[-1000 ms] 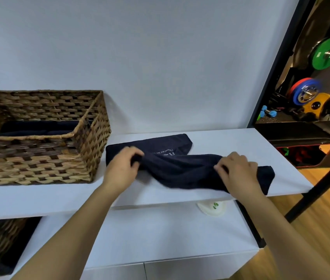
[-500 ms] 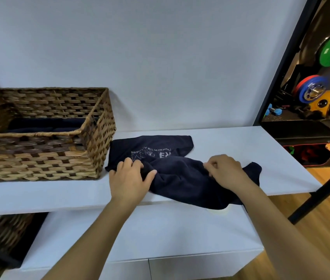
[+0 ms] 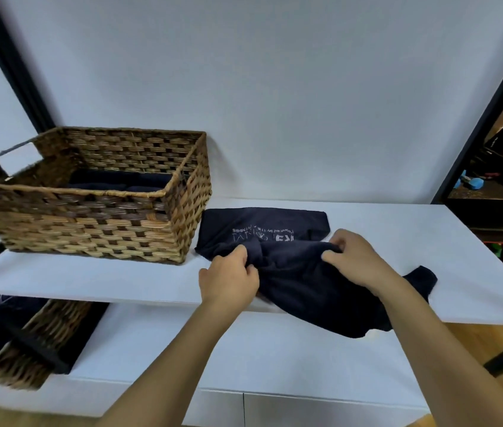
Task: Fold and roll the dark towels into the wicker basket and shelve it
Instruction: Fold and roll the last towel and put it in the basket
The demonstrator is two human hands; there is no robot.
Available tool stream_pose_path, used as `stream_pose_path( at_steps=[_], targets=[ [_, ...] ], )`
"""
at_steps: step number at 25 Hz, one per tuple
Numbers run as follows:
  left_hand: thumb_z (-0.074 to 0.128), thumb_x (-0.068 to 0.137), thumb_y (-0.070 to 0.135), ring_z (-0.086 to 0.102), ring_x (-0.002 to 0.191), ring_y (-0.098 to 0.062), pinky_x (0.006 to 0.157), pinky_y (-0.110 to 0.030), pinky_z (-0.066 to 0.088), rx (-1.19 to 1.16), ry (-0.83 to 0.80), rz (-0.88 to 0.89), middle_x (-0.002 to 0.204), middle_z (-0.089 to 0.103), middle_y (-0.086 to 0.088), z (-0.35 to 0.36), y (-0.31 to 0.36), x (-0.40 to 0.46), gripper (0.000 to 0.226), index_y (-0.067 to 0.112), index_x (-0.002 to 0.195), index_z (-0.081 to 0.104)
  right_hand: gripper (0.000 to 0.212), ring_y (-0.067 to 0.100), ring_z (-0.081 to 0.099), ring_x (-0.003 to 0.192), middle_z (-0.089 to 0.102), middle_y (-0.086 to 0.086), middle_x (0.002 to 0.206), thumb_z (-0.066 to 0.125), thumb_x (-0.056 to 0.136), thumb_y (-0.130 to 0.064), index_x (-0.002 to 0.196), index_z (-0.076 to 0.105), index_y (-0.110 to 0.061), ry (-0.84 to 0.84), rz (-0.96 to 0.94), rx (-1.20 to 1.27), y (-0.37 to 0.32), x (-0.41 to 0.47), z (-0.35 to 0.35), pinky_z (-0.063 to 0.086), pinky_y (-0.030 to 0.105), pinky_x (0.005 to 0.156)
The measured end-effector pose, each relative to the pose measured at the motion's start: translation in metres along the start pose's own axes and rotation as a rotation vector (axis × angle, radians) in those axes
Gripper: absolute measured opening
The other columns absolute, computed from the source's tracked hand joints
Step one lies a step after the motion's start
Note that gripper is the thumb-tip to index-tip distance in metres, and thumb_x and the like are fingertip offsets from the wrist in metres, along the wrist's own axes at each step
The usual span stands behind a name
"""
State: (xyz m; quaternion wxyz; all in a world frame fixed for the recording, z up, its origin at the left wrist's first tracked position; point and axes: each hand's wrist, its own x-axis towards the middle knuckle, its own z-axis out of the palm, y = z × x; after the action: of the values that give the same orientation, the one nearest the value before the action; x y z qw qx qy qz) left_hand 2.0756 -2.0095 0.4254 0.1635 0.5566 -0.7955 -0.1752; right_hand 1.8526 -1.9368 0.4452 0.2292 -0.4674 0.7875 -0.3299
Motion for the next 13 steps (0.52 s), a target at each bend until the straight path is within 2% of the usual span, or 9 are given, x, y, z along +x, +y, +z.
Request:
stream_pose_path(
  at_steps=[1,2,3,5,6,8,10,12,13],
  targets=[
    [0.045,0.098,0.027,0.052,0.072,-0.023,0.066,-0.036,0.036,-0.058,0.028,-0.021,0.072,0.053,0.001,-0.003,-0.006,0.002,0.027,0.025,0.076,0.031,0.010,0.016,0.057,0.077,0.060,-0.004,0.084,0.063,0.088,-0.019,0.085,0.054,-0.016,0.077,-0.043,0.026,-0.001,-0.003,-0.006,0.043,0.029,0.066],
    [0.044,0.099,0.025,0.050,0.066,-0.022,0.061,-0.036,0.035,-0.115,0.041,-0.046,0.070,0.052,0.000,-0.007,-0.012,0.003,0.025,0.024,0.077,0.031,0.014,0.015,0.057,0.077,0.061,-0.002,0.085,0.065,0.089,-0.022,0.085,0.053,-0.016,0.048,-0.083,0.044,-0.003,-0.007,-0.009,0.043,0.028,0.067],
    [0.043,0.100,0.024,0.048,0.064,-0.021,0.059,-0.035,0.035,-0.183,0.038,-0.081,0.071,0.051,0.000,-0.010,-0.016,0.004,0.023,0.022,0.080,0.032,0.019,0.013,0.058,0.076,0.062,0.000,0.085,0.067,0.091,-0.028,0.086,0.055,-0.014,-0.082,-0.113,0.078,-0.007,-0.012,-0.010,0.043,0.027,0.068],
    [0.043,0.101,0.025,0.048,0.069,-0.020,0.061,-0.035,0.037,-0.389,-0.015,-0.180,0.077,0.050,0.000,-0.011,-0.018,0.005,0.018,0.019,0.086,0.036,0.039,0.012,0.063,0.073,0.065,0.001,0.078,0.062,0.095,-0.046,0.082,0.061,-0.009,-0.349,-0.051,0.095,-0.012,-0.018,0.000,0.047,0.026,0.071],
    [0.042,0.103,0.029,0.050,0.073,-0.020,0.065,-0.036,0.039,-0.489,-0.044,-0.230,0.080,0.050,0.001,-0.011,-0.018,0.005,0.019,0.018,0.088,0.038,0.046,0.016,0.066,0.072,0.068,0.002,0.075,0.056,0.097,-0.050,0.079,0.063,-0.008,-0.319,-0.004,0.022,-0.009,-0.015,0.008,0.049,0.028,0.071],
    [0.040,0.104,0.045,0.057,0.085,-0.019,0.075,-0.037,0.043,-0.577,-0.065,-0.269,0.089,0.056,0.002,-0.009,-0.014,0.004,0.029,0.018,0.096,0.044,0.050,0.027,0.064,0.072,0.065,0.003,0.074,0.049,0.098,-0.057,0.074,0.056,-0.014,-0.066,0.071,-0.293,-0.002,-0.003,0.019,0.046,0.032,0.061],
    [0.045,0.099,0.057,0.059,0.092,-0.017,0.082,-0.038,0.047,-0.545,-0.058,-0.233,0.099,0.059,0.005,-0.008,-0.011,0.005,0.041,0.018,0.108,0.044,0.056,0.022,0.058,0.068,0.060,-0.002,0.075,0.046,0.090,-0.071,0.072,0.048,-0.018,0.088,0.139,-0.485,0.000,0.001,0.028,0.039,0.029,0.056],
    [0.061,0.092,0.053,0.060,0.100,-0.020,0.089,-0.040,0.051,-0.470,-0.100,-0.193,0.108,0.058,0.007,-0.005,-0.011,0.007,0.050,0.019,0.122,0.040,0.059,0.018,0.053,0.063,0.056,-0.004,0.071,0.049,0.084,-0.077,0.070,0.044,-0.020,0.060,0.165,-0.418,0.001,0.004,0.037,0.036,0.029,0.054],
    [0.066,0.091,0.046,0.060,0.104,-0.023,0.091,-0.042,0.051,-0.425,-0.132,-0.185,0.111,0.058,0.005,-0.003,-0.011,0.008,0.052,0.019,0.127,0.040,0.055,0.018,0.049,0.062,0.052,-0.005,0.069,0.054,0.084,-0.071,0.070,0.042,-0.020,0.014,0.165,-0.375,0.001,0.005,0.041,0.036,0.030,0.056]
  ],
)
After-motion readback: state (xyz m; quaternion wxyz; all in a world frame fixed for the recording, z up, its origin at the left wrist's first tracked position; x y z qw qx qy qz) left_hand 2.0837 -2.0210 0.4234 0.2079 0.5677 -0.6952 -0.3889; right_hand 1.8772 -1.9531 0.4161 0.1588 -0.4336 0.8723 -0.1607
